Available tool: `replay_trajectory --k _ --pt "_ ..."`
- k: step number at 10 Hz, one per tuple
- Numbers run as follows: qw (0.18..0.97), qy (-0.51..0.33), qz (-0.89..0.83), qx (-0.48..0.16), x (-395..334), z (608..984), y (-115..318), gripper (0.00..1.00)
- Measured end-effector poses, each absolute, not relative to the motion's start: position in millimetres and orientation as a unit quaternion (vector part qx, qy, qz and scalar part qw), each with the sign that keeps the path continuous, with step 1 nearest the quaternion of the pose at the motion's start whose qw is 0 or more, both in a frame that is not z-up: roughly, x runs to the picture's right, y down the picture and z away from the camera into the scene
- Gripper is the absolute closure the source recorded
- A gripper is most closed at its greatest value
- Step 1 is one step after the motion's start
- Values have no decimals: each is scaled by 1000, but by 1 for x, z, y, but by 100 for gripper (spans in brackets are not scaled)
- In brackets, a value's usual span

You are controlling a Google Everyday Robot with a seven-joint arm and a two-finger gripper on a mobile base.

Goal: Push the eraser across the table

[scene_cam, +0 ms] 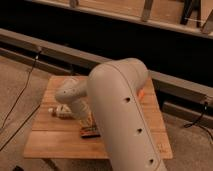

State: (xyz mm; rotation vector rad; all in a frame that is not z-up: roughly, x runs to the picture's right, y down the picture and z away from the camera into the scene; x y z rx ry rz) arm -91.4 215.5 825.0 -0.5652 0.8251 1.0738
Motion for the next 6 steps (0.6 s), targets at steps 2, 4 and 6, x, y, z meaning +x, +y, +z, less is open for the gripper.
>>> replay_trajectory --k 2,4,6 --pt "736 388 492 -256 -80 816 222 100" --pt "728 399 494 -256 -69 809 230 100" --pt "723 408 494 -258 -63 804 238 100"
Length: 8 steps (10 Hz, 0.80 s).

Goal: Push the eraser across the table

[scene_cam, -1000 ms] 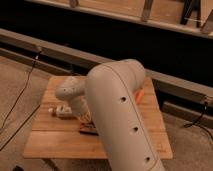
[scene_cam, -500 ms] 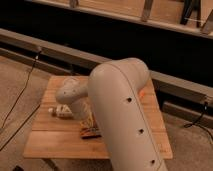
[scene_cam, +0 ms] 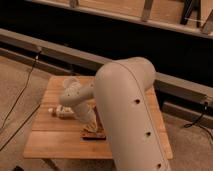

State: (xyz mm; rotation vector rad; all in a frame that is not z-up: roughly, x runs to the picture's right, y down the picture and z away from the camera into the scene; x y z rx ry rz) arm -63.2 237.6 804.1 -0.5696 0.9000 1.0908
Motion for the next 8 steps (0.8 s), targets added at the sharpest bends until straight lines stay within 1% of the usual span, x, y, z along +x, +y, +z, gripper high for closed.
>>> replay_trajectory --k 8 --pt "697 441 485 -290 -58 780 273 100"
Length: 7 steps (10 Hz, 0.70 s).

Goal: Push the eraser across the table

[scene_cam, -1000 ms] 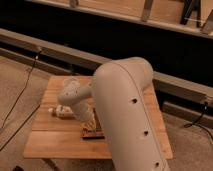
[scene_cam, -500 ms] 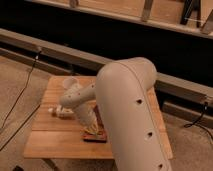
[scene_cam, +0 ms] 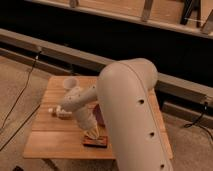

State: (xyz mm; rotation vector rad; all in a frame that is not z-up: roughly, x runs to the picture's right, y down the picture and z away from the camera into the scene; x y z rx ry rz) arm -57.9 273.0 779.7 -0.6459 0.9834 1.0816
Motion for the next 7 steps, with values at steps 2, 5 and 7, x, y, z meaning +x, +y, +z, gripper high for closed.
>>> replay_trajectory --k 2,5,7 --pt "692 447 482 -298 -58 775 281 100" --pt "692 445 484 -300 -61 773 279 100" --pt "704 426 489 -289 -70 775 262 100"
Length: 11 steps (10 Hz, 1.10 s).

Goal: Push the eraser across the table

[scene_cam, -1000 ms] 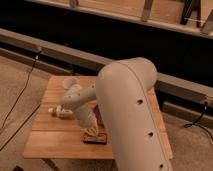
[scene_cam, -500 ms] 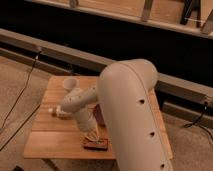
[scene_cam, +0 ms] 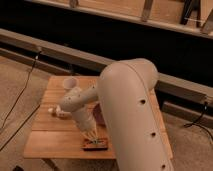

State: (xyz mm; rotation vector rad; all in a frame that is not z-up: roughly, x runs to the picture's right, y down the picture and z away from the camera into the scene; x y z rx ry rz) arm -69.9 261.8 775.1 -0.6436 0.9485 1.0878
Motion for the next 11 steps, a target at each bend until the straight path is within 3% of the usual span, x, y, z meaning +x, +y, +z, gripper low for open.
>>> replay_trajectory --k 3,11 --pt "719 412 487 -277 -74 771 246 100" --pt "735 386 469 -302 -110 748 255 100"
